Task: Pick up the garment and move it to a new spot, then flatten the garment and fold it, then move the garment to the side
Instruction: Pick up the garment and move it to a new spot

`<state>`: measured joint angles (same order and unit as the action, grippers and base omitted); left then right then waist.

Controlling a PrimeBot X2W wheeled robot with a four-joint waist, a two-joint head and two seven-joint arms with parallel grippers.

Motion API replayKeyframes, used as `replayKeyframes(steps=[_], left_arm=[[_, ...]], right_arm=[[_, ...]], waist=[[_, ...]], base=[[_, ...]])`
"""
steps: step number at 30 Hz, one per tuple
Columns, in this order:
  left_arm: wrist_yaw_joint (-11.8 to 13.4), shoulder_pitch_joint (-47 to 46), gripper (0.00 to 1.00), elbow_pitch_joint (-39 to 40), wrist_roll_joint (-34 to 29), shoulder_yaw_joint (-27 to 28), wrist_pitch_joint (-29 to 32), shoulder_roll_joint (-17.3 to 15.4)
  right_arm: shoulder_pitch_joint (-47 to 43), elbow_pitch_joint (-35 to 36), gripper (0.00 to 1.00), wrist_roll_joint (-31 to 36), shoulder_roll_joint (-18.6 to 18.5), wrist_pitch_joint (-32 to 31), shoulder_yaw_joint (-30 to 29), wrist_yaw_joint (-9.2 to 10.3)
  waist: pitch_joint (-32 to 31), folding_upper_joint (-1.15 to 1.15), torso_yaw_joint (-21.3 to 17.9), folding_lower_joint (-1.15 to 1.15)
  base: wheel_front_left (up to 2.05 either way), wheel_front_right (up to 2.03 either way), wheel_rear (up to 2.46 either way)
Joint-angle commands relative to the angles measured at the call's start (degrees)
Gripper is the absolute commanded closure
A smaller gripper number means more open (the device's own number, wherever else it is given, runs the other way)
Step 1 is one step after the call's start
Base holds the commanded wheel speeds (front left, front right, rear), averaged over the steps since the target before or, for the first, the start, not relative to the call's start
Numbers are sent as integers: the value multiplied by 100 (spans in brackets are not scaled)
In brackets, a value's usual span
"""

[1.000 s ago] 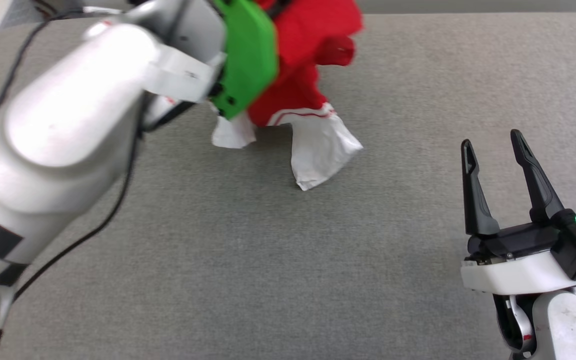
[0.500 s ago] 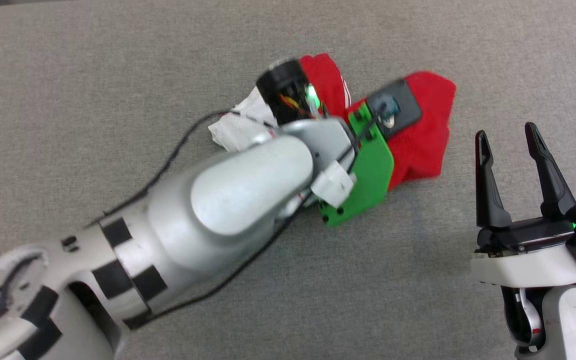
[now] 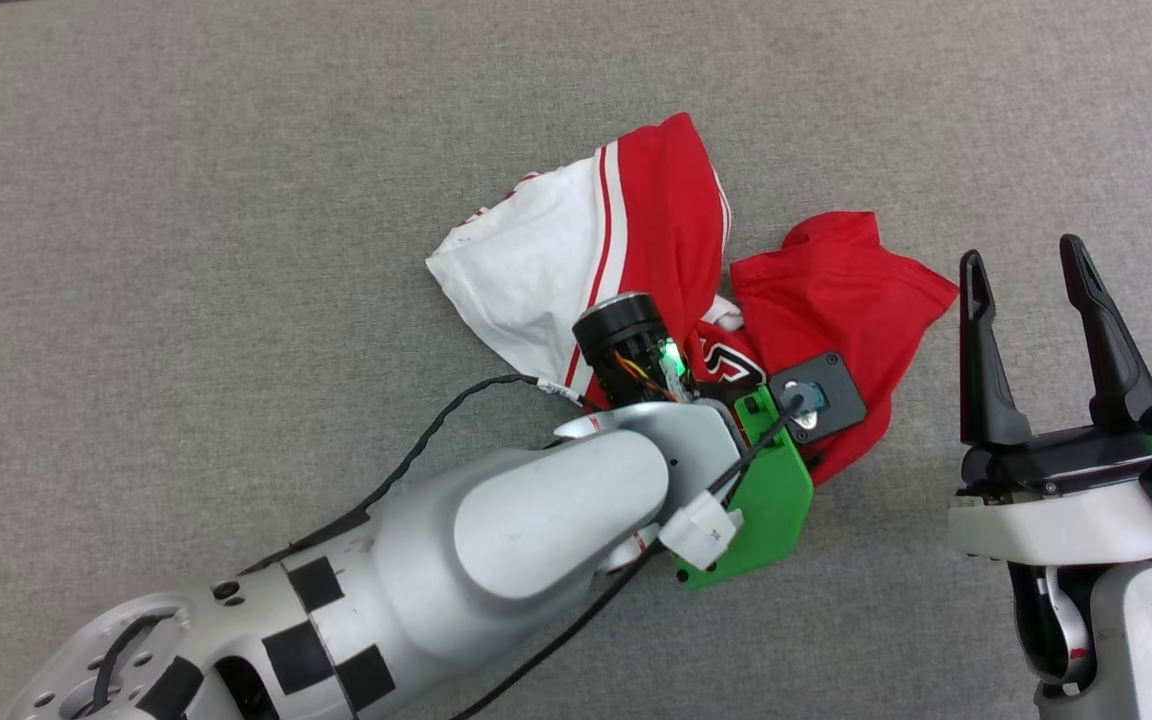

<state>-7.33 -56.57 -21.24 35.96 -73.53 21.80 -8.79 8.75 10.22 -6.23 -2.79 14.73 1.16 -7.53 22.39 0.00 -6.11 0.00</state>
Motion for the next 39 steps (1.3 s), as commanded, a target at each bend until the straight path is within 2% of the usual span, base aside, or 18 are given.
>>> replayKeyframes(steps=[1,5,9,11,12,15,20,25,27,29,33,36,39], left_arm=[[-15,-141,0,-114,55,21,-403,64],[-13,-331,0,-440,163,180,-1469,162],[253,-253,0,-600,135,557,-2395,185],[529,-157,0,-646,51,712,-2802,113],[821,-7,0,-673,-34,825,-3143,11],[1242,349,0,-649,-37,1062,-3479,-178],[1931,1016,0,-402,-128,1580,-3666,-574],[2604,1937,0,476,-562,2589,-3677,-978],[2783,2400,0,831,-769,3013,-3678,-1103],[2912,2870,0,1153,-964,3431,-3679,-1184],[3017,3802,0,1543,-1259,4152,-3679,-1250],[3022,4375,0,1750,-1449,4657,-3679,-1173],[2911,4944,0,1947,-1670,5100,-3679,-998]], right_arm=[[-21,-32,0,19,-9,27,-40,4],[-185,-81,0,54,-9,27,-104,4],[-371,-135,0,105,-9,27,-154,4],[-466,-151,0,123,-9,27,-180,4],[-564,-164,0,145,-9,27,-206,4],[-703,-191,0,181,-9,27,-234,4],[-887,-231,0,249,-9,27,-284,4],[-1041,-265,0,342,-9,27,-324,4],[-1100,-280,0,359,-9,27,-351,4],[-1155,-296,0,365,-9,27,-376,4],[-1234,-346,0,374,-9,27,-384,4],[-1280,-388,0,351,-9,27,-393,4],[-1359,-469,0,215,-9,27,-386,4]], waist=[[-155,0,118,0],[-434,0,269,0],[-727,0,411,0],[-852,0,490,0],[-960,0,571,0],[-1102,0,691,0],[-1262,0,872,0],[-1417,0,1051,0],[-1487,0,1101,0],[-1553,0,1141,0],[-1664,0,1176,0],[-1751,0,1180,0],[-1870,0,1160,0]], base=[[0,0,0],[0,0,0],[0,0,0],[0,0,0],[0,0,0],[0,0,0],[0,0,0],[0,0,0],[0,0,0],[0,0,0],[0,0,0],[0,0,0],[0,0,0]])
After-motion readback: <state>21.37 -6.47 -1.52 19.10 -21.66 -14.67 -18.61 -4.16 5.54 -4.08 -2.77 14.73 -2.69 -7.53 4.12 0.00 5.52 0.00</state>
